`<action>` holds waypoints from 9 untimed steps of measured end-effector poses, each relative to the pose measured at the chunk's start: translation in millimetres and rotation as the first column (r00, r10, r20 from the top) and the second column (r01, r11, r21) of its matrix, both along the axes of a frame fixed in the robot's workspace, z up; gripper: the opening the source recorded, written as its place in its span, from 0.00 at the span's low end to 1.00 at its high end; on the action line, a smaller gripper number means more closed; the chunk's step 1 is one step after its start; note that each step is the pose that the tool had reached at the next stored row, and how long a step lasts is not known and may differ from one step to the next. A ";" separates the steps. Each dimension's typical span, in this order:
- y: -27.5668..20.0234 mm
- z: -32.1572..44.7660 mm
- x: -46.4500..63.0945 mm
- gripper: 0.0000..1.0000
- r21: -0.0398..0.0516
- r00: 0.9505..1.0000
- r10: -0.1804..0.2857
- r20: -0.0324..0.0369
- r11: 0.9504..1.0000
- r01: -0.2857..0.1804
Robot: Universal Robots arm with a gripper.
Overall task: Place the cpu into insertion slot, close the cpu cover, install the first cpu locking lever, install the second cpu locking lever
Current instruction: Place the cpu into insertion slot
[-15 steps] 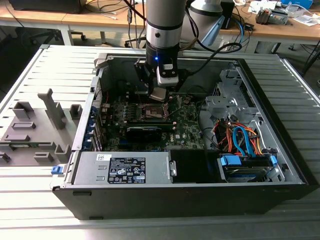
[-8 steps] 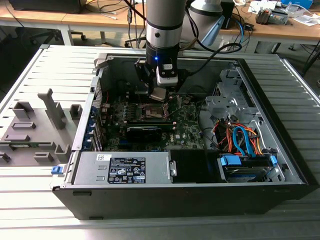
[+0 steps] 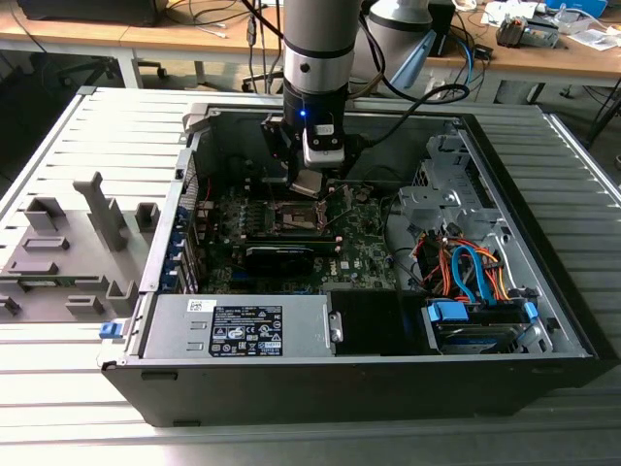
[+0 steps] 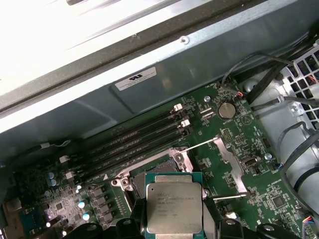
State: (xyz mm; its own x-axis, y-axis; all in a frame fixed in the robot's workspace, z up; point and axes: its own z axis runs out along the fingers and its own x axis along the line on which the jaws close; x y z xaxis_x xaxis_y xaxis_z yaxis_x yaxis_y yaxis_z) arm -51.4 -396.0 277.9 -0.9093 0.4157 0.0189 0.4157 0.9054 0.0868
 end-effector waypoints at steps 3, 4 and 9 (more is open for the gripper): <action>0.0 0.0 0.0 0.54 0.000 1.000 -0.005 0.000 1.000 0.005; 0.0 0.0 0.0 0.54 0.000 1.000 -0.007 0.000 1.000 0.007; 0.0 0.0 0.0 0.54 0.000 1.000 -0.018 0.000 1.000 0.018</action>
